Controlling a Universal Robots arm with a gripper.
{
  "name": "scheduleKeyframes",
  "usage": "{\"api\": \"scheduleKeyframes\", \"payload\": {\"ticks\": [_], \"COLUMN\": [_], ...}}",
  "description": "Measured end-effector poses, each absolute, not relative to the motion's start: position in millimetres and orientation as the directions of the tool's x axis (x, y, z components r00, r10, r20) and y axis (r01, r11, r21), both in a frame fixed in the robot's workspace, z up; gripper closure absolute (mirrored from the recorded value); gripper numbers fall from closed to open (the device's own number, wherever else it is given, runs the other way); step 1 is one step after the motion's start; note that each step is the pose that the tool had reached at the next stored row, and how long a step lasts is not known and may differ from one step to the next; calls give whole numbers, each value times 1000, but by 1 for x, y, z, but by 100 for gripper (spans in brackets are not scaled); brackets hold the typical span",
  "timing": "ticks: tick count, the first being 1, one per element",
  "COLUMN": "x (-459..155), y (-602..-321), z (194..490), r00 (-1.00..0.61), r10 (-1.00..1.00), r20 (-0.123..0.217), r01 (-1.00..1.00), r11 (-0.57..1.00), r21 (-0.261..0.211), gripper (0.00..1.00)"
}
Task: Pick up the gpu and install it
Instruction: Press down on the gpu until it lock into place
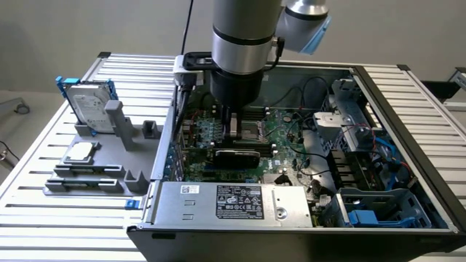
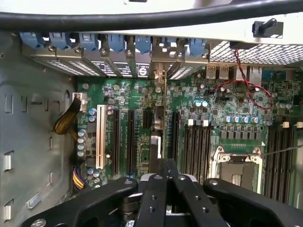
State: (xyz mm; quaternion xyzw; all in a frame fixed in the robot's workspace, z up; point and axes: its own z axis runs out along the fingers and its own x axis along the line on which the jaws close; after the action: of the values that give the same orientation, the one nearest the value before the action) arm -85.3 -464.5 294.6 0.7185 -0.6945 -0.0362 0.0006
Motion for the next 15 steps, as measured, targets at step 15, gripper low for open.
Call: {"api": "scheduleKeyframes", "payload": {"ticks": [15], "x": [-89], "y": [-460], "z": [268], "r00": [33], "r10": [-998], "r20": [-50], "r01": [-998], "r11": [-35], "r21": [52], "gripper": [89]}}
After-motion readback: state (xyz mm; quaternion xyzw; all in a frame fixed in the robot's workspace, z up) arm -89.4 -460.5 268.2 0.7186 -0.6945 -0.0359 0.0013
